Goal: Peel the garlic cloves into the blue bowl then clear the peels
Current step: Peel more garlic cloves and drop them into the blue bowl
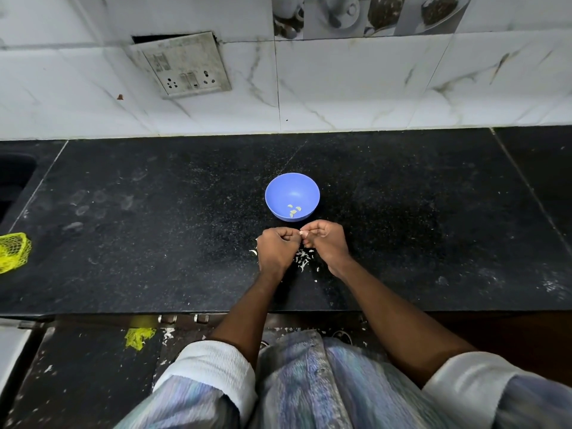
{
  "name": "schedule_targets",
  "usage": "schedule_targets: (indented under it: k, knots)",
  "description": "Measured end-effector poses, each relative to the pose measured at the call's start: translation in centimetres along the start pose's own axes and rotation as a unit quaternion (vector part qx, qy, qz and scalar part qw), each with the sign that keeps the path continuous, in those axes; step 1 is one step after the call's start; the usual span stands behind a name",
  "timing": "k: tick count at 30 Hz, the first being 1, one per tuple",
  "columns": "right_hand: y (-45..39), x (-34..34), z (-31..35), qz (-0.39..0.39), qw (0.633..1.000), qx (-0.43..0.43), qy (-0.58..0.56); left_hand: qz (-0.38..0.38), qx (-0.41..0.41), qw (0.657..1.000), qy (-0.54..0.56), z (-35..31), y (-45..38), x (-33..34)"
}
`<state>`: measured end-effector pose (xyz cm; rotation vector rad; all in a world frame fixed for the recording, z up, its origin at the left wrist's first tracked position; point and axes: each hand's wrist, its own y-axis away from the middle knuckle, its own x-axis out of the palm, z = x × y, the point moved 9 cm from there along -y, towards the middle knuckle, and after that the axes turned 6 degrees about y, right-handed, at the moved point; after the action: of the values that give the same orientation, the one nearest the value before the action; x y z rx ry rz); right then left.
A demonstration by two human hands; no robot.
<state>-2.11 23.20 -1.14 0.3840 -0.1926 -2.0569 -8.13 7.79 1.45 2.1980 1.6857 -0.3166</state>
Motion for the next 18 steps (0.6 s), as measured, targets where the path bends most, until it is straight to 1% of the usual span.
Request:
schedule_targets:
  k: [5,10,18]
  knots:
    - [-0.08,-0.07,-0.08,0.002,1.000,0.008,0.004,0.031,0.029,0.999,-0.015,-0.38,0.09,0.61]
    - [0.05,0.16,-0.17,0.011,1.000,0.015,-0.005,0.020,0.065,0.997,-0.032,-0.45,0.18,0.72]
    - [0.35,0.20,-0.34,0.017,0.999,0.035,-0.032,0.018,0.061,0.998,-0.011,-0.49,0.29,0.97]
